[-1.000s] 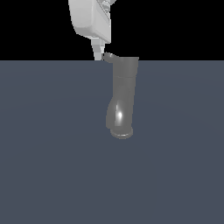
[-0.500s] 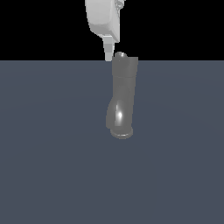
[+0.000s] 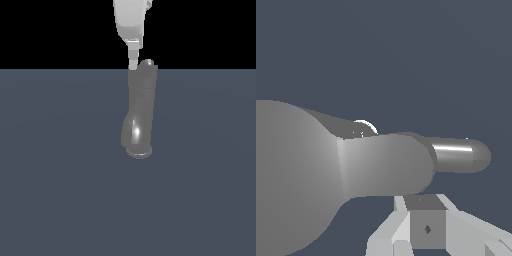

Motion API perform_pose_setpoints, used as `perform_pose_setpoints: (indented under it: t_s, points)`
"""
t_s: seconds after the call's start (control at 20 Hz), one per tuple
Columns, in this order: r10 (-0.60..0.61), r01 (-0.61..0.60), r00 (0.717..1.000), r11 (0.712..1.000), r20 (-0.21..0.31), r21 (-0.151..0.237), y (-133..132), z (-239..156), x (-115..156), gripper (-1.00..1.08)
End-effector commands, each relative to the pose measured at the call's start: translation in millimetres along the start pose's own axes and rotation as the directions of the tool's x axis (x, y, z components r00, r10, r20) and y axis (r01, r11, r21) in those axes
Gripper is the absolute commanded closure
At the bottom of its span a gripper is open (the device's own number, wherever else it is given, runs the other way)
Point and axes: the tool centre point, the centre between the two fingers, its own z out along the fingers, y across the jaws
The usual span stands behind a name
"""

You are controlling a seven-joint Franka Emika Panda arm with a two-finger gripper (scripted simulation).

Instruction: Turn on the faucet by rotating a designated handle.

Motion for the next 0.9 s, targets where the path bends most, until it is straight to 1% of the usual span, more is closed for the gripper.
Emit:
perform_pose_setpoints:
  t_s: [0.0, 0.35, 0.4, 0.45, 0.85]
  points:
    - [0.054, -0.054, 0.999, 0.999, 0.001, 0.008, -10.0, 0.0, 39.0, 1.08]
    - [0.078, -0.078, 0.997, 0.997, 0.001, 0.007, -23.2, -0.3, 82.2, 1.08]
    - [0.078, -0.078, 0.997, 0.997, 0.001, 0.007, -23.2, -0.3, 82.2, 1.08]
    - [-0.007, 0.007, 1.000, 1.000, 0.002, -0.004, -18.1, 0.1, 32.1, 1.08]
    - [0.024, -0.024, 1.000, 1.000, 0.002, 0.000, -43.9, 0.0, 57.6, 1.08]
